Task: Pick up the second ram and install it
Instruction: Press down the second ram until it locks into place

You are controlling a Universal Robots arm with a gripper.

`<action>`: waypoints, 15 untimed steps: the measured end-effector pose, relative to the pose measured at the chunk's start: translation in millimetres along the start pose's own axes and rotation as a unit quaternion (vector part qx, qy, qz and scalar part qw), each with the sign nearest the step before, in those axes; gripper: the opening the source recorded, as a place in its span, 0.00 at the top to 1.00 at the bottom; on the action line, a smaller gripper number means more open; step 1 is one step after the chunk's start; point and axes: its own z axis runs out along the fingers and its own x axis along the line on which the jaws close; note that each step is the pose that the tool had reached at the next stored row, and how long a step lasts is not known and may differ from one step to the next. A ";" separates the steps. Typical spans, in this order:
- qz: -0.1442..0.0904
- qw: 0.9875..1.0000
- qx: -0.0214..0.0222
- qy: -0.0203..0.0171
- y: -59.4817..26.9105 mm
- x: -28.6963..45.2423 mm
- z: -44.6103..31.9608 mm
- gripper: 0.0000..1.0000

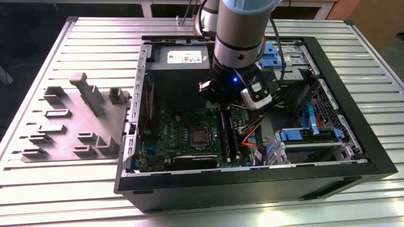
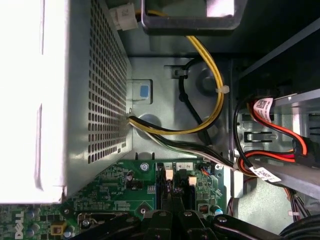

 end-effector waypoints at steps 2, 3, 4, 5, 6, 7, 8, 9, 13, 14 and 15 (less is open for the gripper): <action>0.000 1.000 0.000 0.000 0.0 0.0 1.5 0.90; 0.000 1.000 0.000 0.000 -0.1 0.0 2.6 0.90; 0.000 1.000 0.000 0.000 -0.2 0.0 3.1 0.90; 0.000 1.000 0.000 0.000 -0.2 0.0 3.2 0.90; 0.000 1.000 0.000 0.000 -0.2 0.0 3.2 0.90; 0.000 1.000 0.000 0.000 -0.2 0.0 3.5 0.90; 0.000 1.000 0.000 0.000 -0.2 0.0 3.9 0.90; 0.000 1.000 0.000 0.000 -0.2 0.1 4.4 0.90; 0.000 1.000 0.000 0.000 -0.3 0.1 5.3 0.90; 0.000 1.000 0.000 0.000 -0.3 0.1 5.4 0.90; 0.000 1.000 0.000 0.000 -0.3 0.1 5.5 0.90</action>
